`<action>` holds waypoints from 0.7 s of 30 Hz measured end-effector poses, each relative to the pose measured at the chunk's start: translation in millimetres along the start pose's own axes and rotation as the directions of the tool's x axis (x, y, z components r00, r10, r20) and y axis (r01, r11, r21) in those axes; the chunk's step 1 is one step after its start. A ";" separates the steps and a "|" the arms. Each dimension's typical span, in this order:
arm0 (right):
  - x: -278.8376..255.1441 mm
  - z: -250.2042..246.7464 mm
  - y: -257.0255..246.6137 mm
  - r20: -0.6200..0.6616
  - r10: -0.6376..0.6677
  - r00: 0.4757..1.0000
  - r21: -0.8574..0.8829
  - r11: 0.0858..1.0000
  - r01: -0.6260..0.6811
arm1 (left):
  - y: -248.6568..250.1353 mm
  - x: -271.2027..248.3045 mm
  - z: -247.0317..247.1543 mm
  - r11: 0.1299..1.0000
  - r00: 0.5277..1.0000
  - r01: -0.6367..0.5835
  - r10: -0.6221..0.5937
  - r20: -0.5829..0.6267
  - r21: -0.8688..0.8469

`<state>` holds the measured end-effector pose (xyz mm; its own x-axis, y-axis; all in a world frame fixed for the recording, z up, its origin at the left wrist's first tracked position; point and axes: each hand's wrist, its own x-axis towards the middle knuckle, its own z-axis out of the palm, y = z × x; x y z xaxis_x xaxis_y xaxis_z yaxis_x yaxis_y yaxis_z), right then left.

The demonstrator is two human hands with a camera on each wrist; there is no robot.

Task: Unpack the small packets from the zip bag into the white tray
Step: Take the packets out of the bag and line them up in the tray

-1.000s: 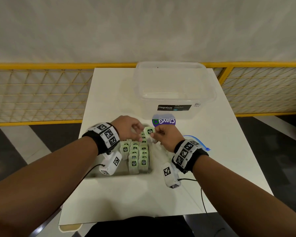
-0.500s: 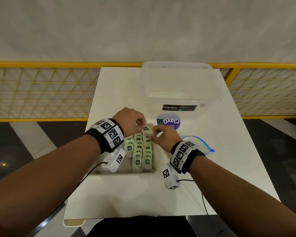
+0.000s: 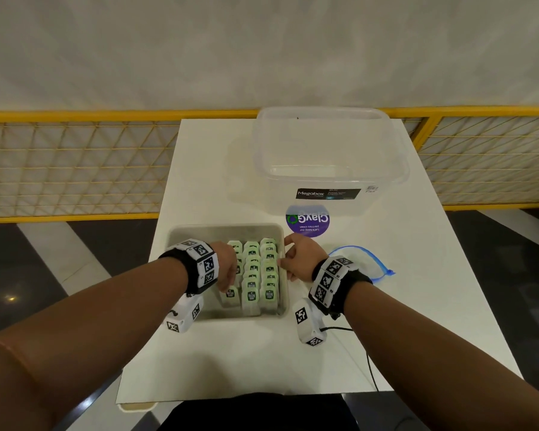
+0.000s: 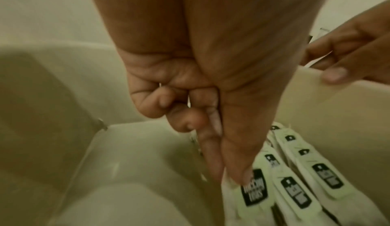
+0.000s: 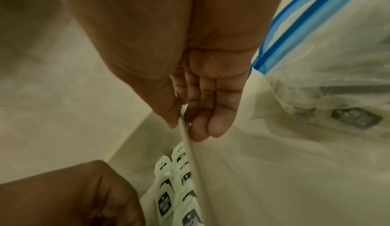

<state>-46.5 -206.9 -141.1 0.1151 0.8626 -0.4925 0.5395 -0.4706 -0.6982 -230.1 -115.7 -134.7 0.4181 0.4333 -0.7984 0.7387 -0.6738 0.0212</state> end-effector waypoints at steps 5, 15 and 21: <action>-1.2 0.4 2.9 0.009 -0.004 1.000 0.056 0.998 0.003 | 0.0 20.1 -1.0 0.997 0.995 0.068 -0.065 -0.072 0.030; 0.5 -0.7 5.6 0.010 -0.013 1.000 0.066 0.998 0.013 | -1.9 26.2 -1.1 0.992 0.983 0.100 -0.110 -0.146 -0.077; -6.3 -35.6 20.2 -0.058 -0.037 0.998 0.123 0.991 0.044 | 15.6 8.0 -35.4 0.991 0.942 0.095 -0.121 -0.312 -0.099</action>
<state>-6.6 -215.3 -133.6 0.1436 0.8886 -0.4355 0.4377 -0.4517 -0.7774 -196.6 -101.5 -119.4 0.4694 0.6771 -0.5668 0.8238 -0.5668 0.0052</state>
